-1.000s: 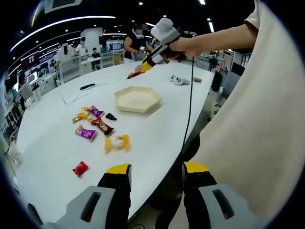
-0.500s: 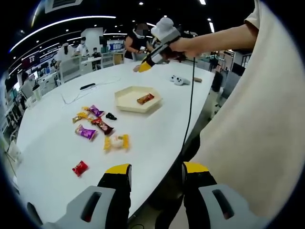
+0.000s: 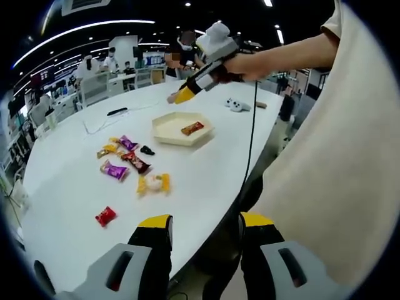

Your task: Place the target food into the container with the food tongs after gripping and lifting it, then release it inside without dropping or visibly crushing the food.

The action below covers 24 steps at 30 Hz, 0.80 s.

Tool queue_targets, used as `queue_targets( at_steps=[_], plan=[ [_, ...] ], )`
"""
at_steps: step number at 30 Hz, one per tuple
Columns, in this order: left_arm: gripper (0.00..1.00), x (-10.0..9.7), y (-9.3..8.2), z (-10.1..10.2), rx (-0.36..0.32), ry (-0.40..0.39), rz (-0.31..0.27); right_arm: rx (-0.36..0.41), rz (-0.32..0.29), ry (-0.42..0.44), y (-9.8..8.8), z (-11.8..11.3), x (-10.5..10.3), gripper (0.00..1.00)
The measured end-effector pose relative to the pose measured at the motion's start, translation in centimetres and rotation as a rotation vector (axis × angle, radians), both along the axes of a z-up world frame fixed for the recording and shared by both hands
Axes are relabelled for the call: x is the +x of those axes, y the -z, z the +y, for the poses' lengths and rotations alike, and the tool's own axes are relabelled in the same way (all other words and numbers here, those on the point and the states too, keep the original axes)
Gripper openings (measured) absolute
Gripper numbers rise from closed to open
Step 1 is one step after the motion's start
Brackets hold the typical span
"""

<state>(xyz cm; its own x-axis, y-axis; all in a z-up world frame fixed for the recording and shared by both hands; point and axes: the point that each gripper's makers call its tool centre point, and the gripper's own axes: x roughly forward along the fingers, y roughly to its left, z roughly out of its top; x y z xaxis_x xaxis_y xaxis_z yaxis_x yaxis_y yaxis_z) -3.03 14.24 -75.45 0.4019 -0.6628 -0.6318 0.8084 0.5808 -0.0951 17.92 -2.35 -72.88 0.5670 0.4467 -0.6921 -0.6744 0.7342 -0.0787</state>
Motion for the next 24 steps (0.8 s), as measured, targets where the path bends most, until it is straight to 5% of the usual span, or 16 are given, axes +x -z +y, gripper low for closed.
queue_targets(
  at_steps=[24],
  plan=[
    [0.42,-0.5,0.2,1.3,-0.004,-0.066,-0.003,-0.004,0.118,-0.150,2.9,6.0,-3.6,0.29]
  ],
)
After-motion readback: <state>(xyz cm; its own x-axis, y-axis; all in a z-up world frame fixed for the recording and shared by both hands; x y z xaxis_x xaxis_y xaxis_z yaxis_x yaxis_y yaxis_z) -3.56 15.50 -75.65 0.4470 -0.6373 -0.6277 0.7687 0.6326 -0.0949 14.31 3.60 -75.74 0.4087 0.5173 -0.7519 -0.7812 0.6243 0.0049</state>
